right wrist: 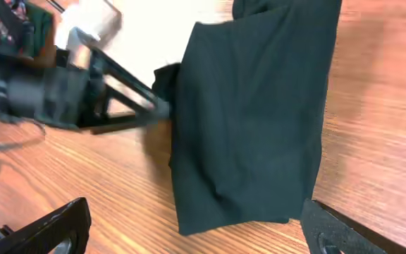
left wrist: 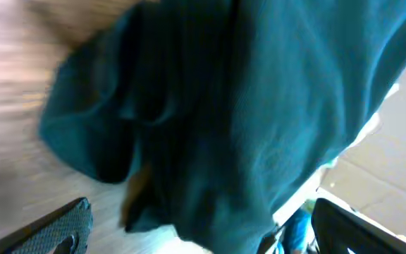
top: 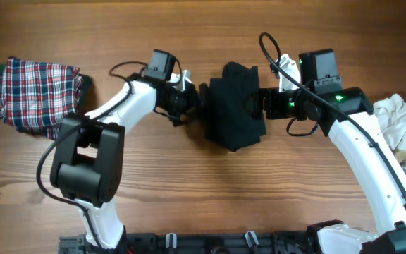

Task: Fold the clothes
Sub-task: 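Carry the black shirt left with the left gripper onto the plaid shirt, then release the black shirt on the plaid shirt and raise the left gripper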

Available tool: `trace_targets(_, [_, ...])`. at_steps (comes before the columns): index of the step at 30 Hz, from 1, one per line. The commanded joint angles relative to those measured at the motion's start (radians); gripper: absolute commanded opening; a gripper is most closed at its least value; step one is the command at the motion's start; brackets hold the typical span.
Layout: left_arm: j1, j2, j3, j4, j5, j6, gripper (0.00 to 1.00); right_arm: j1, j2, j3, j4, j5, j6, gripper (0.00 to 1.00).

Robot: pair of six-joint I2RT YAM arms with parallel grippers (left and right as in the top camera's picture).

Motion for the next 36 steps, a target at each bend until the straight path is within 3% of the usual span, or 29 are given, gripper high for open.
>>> trace_targets(1, [-0.092, 0.005, -0.065, 0.121, -0.012, -0.161, 1.0, 0.002, -0.002, 0.013, 0.002, 0.013, 0.029, 0.95])
trace_targets(4, [-0.165, 0.032, -0.066, 0.258, -0.105, -0.385, 1.0, 0.002, -0.002, 0.013, 0.001, 0.002, 0.06, 0.92])
trace_targets(7, [-0.174, 0.12, -0.066, 0.353, -0.108, -0.51, 0.99, 0.002, -0.002, 0.013, -0.014, 0.002, 0.077, 0.89])
trace_targets(8, [-0.174, 0.15, -0.065, 0.374, -0.108, -0.516, 0.9, 0.002, -0.002, 0.013, -0.018, 0.002, 0.083, 0.89])
trace_targets(10, [-0.175, 0.203, -0.065, 0.425, -0.116, -0.46, 0.49, 0.002, -0.002, 0.013, -0.018, 0.002, 0.083, 0.88])
trace_targets(12, [-0.175, 0.208, -0.065, 0.463, -0.118, -0.312, 0.17, 0.002, -0.002, 0.013, -0.018, 0.002, 0.083, 0.88])
trace_targets(14, [-0.168, 0.18, -0.065, 0.463, -0.096, -0.232, 0.04, 0.002, -0.002, 0.013, -0.018, 0.003, 0.082, 0.87])
trace_targets(17, [-0.074, 0.008, -0.065, 0.449, -0.057, -0.229, 0.04, 0.001, -0.002, 0.013, -0.022, 0.003, 0.078, 0.87])
trace_targets(22, [0.177, -0.399, -0.065, 0.392, -0.132, -0.23, 0.04, 0.001, -0.002, 0.013, -0.027, 0.007, 0.055, 0.86])
trace_targets(25, [0.409, -0.607, -0.065, 0.307, -0.158, -0.23, 0.04, 0.001, -0.002, 0.013, -0.024, 0.007, 0.055, 0.87])
trace_targets(28, [0.566, -0.663, -0.065, 0.2, -0.243, -0.224, 0.04, 0.001, -0.002, 0.013, -0.026, 0.007, 0.055, 0.86])
trace_targets(30, [0.776, -0.671, -0.065, 0.164, -0.243, -0.157, 0.04, 0.001, -0.002, 0.013, -0.026, 0.007, 0.056, 0.87])
trace_targets(36, [1.017, -0.605, -0.065, 0.237, -0.254, 0.006, 0.04, 0.002, -0.002, 0.013, -0.031, 0.006, 0.056, 0.87])
